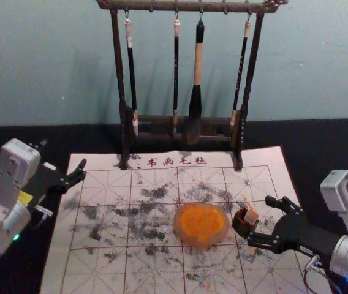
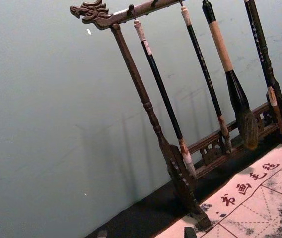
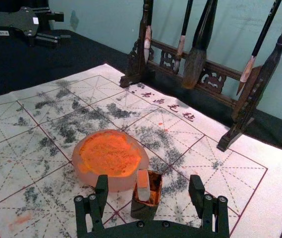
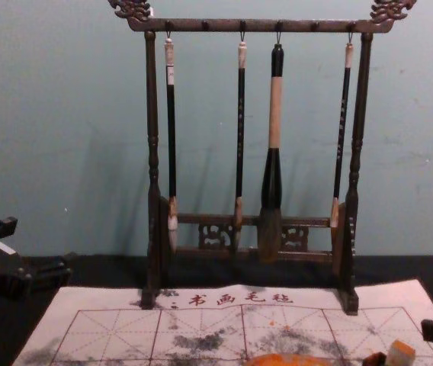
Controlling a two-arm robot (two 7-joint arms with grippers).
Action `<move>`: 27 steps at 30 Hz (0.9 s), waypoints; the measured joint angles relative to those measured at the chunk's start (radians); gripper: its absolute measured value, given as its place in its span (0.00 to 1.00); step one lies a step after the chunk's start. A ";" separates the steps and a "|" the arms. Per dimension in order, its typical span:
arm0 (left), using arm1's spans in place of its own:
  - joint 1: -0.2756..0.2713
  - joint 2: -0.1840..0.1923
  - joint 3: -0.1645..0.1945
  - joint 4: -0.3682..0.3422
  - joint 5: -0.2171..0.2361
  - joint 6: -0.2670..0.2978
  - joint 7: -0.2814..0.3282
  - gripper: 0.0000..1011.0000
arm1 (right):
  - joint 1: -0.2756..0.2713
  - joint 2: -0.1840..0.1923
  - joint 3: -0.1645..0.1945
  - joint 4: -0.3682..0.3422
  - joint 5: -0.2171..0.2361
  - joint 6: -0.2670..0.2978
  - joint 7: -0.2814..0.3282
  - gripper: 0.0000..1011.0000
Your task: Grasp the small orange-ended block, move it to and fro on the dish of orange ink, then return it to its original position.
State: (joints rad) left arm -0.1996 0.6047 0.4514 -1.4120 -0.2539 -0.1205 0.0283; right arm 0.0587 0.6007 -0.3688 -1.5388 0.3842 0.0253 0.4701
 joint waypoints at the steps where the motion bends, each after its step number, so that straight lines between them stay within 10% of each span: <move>1: 0.000 0.000 0.000 0.000 0.000 0.000 0.000 0.99 | 0.000 -0.001 0.002 0.000 -0.001 0.001 0.001 0.99; 17: 0.000 0.000 0.000 0.000 0.000 0.000 0.000 0.99 | -0.001 -0.002 0.003 -0.001 -0.002 0.003 0.001 0.99; 27: 0.000 0.000 0.000 0.000 0.000 0.000 0.000 0.99 | -0.001 -0.001 0.002 -0.001 -0.002 0.002 0.000 0.75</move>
State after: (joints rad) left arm -0.1996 0.6047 0.4514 -1.4120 -0.2539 -0.1205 0.0283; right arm 0.0579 0.5994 -0.3665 -1.5397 0.3825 0.0274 0.4697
